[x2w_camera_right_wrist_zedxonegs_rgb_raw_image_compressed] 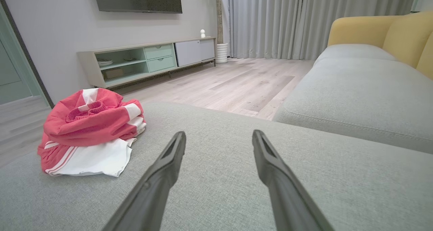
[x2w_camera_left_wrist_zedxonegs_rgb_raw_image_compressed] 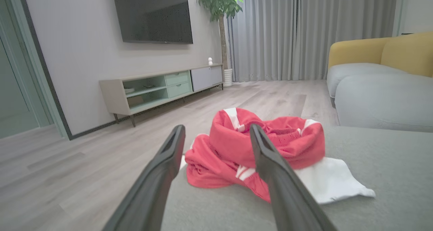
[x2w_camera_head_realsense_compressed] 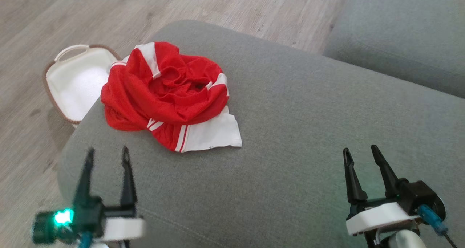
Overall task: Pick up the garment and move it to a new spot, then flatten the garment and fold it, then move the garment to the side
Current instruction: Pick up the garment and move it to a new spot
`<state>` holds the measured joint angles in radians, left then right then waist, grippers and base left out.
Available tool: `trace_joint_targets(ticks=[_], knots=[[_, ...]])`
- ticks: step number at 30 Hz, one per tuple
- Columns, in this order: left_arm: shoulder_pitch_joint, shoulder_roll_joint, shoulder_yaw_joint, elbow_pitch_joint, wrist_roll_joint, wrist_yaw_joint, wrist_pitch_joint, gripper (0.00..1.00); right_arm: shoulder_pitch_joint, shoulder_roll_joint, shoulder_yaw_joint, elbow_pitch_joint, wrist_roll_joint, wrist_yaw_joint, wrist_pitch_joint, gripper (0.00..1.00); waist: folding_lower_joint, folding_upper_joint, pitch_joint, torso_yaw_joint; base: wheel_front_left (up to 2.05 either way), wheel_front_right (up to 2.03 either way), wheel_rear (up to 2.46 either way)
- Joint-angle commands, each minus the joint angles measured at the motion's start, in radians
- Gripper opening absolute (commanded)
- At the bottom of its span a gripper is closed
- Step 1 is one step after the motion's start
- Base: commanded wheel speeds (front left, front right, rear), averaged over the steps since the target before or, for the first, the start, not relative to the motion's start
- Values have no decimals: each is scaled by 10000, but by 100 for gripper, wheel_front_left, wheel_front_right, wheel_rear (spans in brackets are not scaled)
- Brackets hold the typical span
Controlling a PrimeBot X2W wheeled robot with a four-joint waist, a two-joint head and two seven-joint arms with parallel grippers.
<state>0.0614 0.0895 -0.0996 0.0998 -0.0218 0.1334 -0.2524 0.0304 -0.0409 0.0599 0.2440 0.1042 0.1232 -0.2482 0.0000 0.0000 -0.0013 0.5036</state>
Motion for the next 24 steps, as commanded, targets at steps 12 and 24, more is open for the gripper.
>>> trace_joint_targets(ticks=[12, 24], knots=[[-4715, 1549, 1308, 1349, -971, -1300, 443, 100, -1236, -93, 21, -1140, -1107, 75, -136, 100, 0, 0, 2285, -58, 0, 0, 0], [-10195, 1506, 621, 6740, -2005, -2444, 3789, 100, -1585, -1046, -69, -1959, -2127, 75, -136, 100, 0, 0, 4072, -10, 0, 0, 0]])
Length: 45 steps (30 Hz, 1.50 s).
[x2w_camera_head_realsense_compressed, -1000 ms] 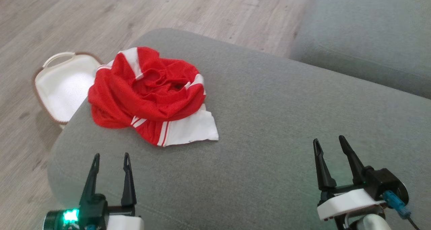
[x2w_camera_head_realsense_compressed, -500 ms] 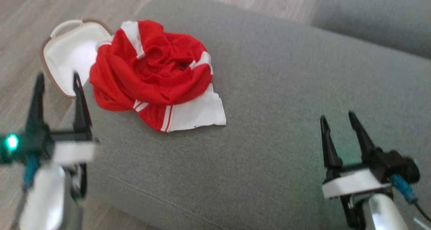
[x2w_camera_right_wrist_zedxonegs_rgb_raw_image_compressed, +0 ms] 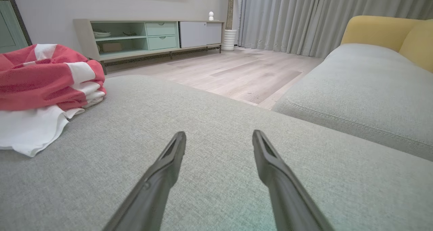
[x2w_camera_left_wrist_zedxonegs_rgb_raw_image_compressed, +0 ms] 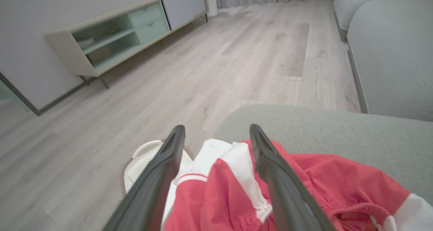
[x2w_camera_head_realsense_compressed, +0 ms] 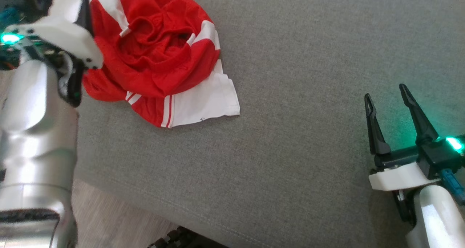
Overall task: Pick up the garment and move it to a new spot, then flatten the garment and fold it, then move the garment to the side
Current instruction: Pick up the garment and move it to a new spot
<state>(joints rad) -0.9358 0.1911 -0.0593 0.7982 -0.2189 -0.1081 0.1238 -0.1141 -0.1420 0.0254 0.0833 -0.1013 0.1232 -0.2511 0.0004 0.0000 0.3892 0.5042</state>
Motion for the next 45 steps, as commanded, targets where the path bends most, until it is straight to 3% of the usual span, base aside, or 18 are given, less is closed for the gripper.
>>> trace_joint_targets(ticks=[1, 5, 9, 13, 19, 20, 26, 33, 45], knots=[[-396, 435, 62, 111, -152, -111, 154, 100, -124, -85, 295, -393, -82, 75, -107, 100, -4, 0, 233, -36, 0, 0, 0], [-694, 245, -588, 990, -544, -211, 532, 100, -106, -211, 342, -499, -85, 75, -107, 100, -4, 0, 395, -112, 0, 0, 0], [-594, 121, -1890, 1341, -1594, -221, 607, 100, -147, -261, 381, -572, -119, 75, -107, 100, -4, 0, 530, -294, 0, 0, 0], [-341, 547, -2997, 1595, -2260, -223, 282, 100, -188, -202, 429, -627, -163, 75, -107, 100, -4, 0, 652, -501, 0, 0, 0], [-513, 1041, -3496, 2749, -2280, -225, -404, 100, -201, -154, 418, -686, -140, 75, -107, 100, -4, 0, 718, -824, 0, 0, 0], [-579, 1061, -3530, 2908, -2261, -225, -560, 0, -184, -153, 405, -680, -130, 75, -107, 100, -4, 0, 693, -863, 0, 0, 0], [-908, 1292, -3846, 3466, -2036, -225, -1603, 0, -123, 48, 441, -585, -9, 75, -107, 100, -4, 0, 229, -1129, 0, 0, 0], [-1382, 1750, -4219, 3630, -1570, -161, -2838, 0, -24, 509, 681, -361, 331, 75, -107, 100, -4, 0, -1032, -1690, 0, 0, 0], [-1834, 1845, -5127, 2172, -1199, -213, -3176, 0, 981, 911, 993, -228, 1451, 75, -107, 100, -4, 0, -4008, -3683, 0, 0, 0]])
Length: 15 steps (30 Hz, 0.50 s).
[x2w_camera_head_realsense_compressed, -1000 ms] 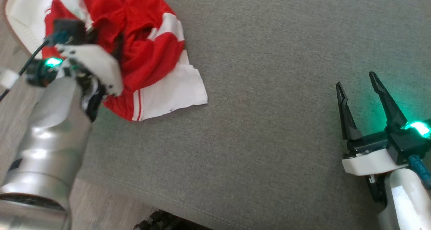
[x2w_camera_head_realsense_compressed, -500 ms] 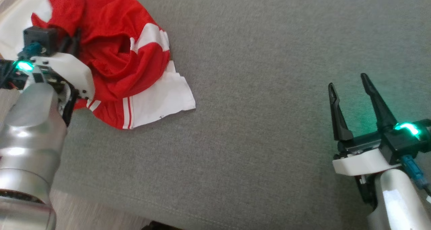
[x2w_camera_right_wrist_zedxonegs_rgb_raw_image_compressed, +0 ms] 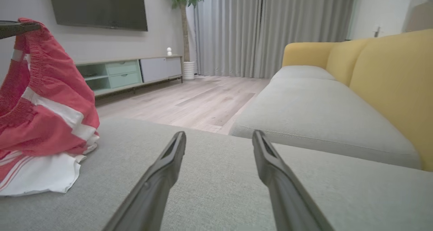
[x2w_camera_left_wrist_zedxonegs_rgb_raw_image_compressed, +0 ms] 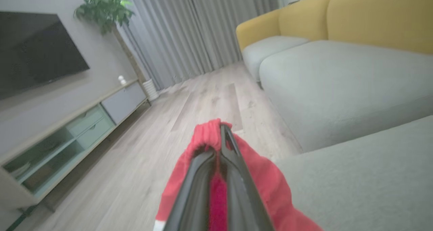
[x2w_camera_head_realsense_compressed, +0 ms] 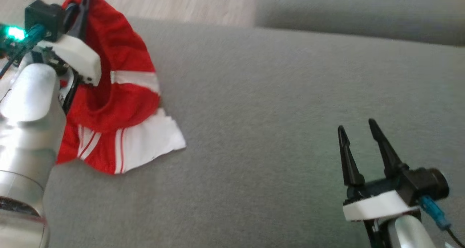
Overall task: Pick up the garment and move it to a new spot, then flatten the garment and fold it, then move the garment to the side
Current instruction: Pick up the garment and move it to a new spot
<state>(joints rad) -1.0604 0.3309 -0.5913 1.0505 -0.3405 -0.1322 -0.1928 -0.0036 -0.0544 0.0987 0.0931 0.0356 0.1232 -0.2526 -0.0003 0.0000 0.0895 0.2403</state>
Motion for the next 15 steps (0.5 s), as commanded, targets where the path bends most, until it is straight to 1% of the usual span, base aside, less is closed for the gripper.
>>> trace_joint_targets(ticks=[1, 4, 5, 9, 12, 15], knots=[[-594, 426, 104, -620, -28, 25, 80, 0, -42, 36, 259, -376, 202, 75, -92, 100, 3, 0, -1122, -1249, 0, 0, 0], [-530, 338, -172, -1676, -364, 20, 426, 0, 134, 38, 224, -516, 440, 75, -92, 100, 3, 0, -1360, -1846, 0, 0, 0], [-530, 338, -172, -1676, -364, 20, 426, 0, 134, 38, 224, -516, 440, 75, -92, 100, 3, 0, -1360, -1846, 0, 0, 0], [-400, 427, -321, -3282, -906, 18, 973, 0, 202, 39, 320, -555, 619, 75, -92, 100, 3, 0, -1525, -2740, 0, 0, 0], [-284, 355, -294, -4415, -1354, 18, 1561, 0, 175, 40, 374, -604, 747, 75, -92, 100, 3, 0, -1561, -3315, 0, 0, 0], [-121, 198, -231, -5292, -1705, 159, 2164, 0, 125, 40, 403, -649, 810, 75, -92, 100, 3, 0, -1520, -3795, 0, 0, 0]])
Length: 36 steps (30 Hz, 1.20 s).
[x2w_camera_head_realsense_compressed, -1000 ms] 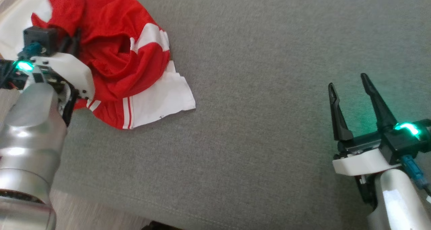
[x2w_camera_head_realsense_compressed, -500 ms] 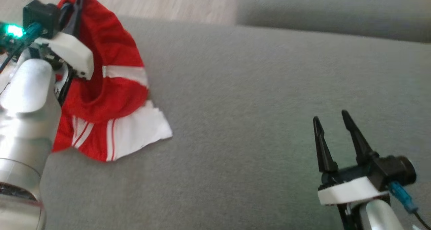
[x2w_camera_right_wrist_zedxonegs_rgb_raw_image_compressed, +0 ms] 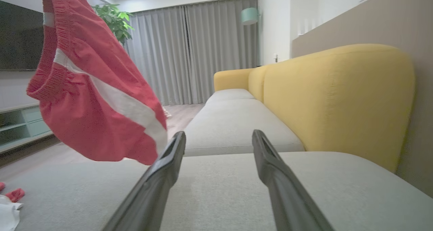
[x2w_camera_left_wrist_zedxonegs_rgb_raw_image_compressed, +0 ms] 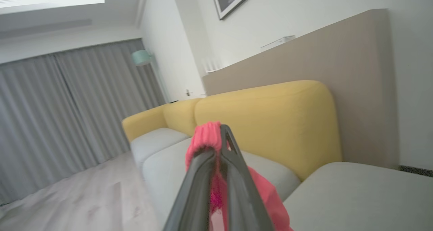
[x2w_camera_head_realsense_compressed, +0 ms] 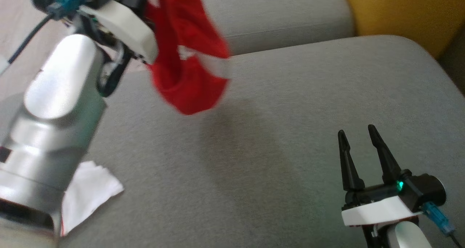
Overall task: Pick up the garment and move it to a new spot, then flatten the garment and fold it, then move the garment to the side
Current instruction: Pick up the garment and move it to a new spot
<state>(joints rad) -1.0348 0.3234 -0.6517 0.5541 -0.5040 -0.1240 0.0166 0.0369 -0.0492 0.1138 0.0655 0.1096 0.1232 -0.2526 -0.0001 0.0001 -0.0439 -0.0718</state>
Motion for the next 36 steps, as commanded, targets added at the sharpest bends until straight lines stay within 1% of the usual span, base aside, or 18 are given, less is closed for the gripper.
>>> trace_joint_targets(ticks=[1, 3, 5, 9, 10, 12, 14, 17, 18, 19, 20, 21, 22, 26, 34, 35, 36], knots=[[-284, 176, 360, -561, -193, 111, 252, 0, -295, -12, 248, -383, 83, 75, -92, 100, 1, -1, -157, -801, 0, 0, 0], [0, -92, 359, -869, -574, 119, 555, 0, -321, -12, 246, -391, 45, 75, -92, 100, 1, -1, -55, -985, 0, 0, 0], [414, -326, 297, -886, -902, 118, 735, 0, -339, -11, 280, -404, 30, 75, -92, 100, 1, -1, 83, -1112, 0, 0, 0], [1764, -718, 110, -284, -1598, 70, 698, 0, -446, -11, 427, -415, 112, 75, -92, 100, 1, -1, 440, -1350, 0, 0, 0], [2113, -735, 22, -77, -1672, 47, 541, 0, -480, -11, 456, -417, 147, 75, -92, 100, 1, -1, 546, -1400, 0, 0, 0], [2738, -679, -269, 420, -1472, 21, -61, 0, -522, -11, 529, -388, 121, 75, -92, 100, 1, -1, 771, -1452, 0, 0, 0], [3232, -744, -368, 1003, -1399, 11, -761, 0, -573, -11, 570, -387, 92, 75, -92, 100, 1, -1, 1054, -1436, 0, 0, 0], [3573, -954, -482, 1801, -1117, 109, -1912, 0, -607, -11, 510, -348, 61, 75, -92, 100, 1, -1, 1394, -1228, 0, 0, 0], [3621, -1037, -501, 2044, -1006, 199, -2210, 12, -611, -11, 480, -307, 52, 75, -92, 100, 1, -1, 1444, -1131, 0, 0, 0], [3659, -1138, -463, 2251, -950, 289, -2430, 48, -604, -11, 441, -265, 47, 75, -92, 100, 1, -1, 1461, -1027, 0, 0, 0], [3686, -1242, -389, 2389, -897, 397, -2590, 100, -588, -11, 396, -219, 48, 75, -92, 100, 1, -1, 1462, -915, 0, 0, 0], [3732, -1335, -292, 2474, -837, 541, -2688, 100, -574, -11, 355, -164, 17, 75, -92, 100, 1, -1, 1429, -790, 0, 0, 0], [3874, -1463, -135, 2421, -600, 782, -2765, 100, -531, -11, 283, -55, -48, 75, -92, 100, 1, -1, 1299, -540, 0, 0, 0], [4637, -1523, 505, 1261, 149, 1275, -2778, 100, -412, -11, 182, 152, -123, 75, -92, 100, 1, -1, 820, -18, 0, 0, 0], [6809, -1677, 1868, -1058, 1340, 1955, -2782, 100, -141, -11, -108, 331, -153, 75, -92, 100, 1, -1, 67, 1040, 0, 0, 0], [6809, -1677, 1868, -1058, 1340, 1955, -2782, 100, -141, -11, -108, 331, -153, 75, -92, 100, 1, -1, 67, 1040, 0, 0, 0], [7096, -1704, 2048, -1323, 1476, 2052, -2782, 100, -89, -11, -146, 360, -167, 75, -92, 100, 1, -1, -2, 1156, 0, 0, 0]])
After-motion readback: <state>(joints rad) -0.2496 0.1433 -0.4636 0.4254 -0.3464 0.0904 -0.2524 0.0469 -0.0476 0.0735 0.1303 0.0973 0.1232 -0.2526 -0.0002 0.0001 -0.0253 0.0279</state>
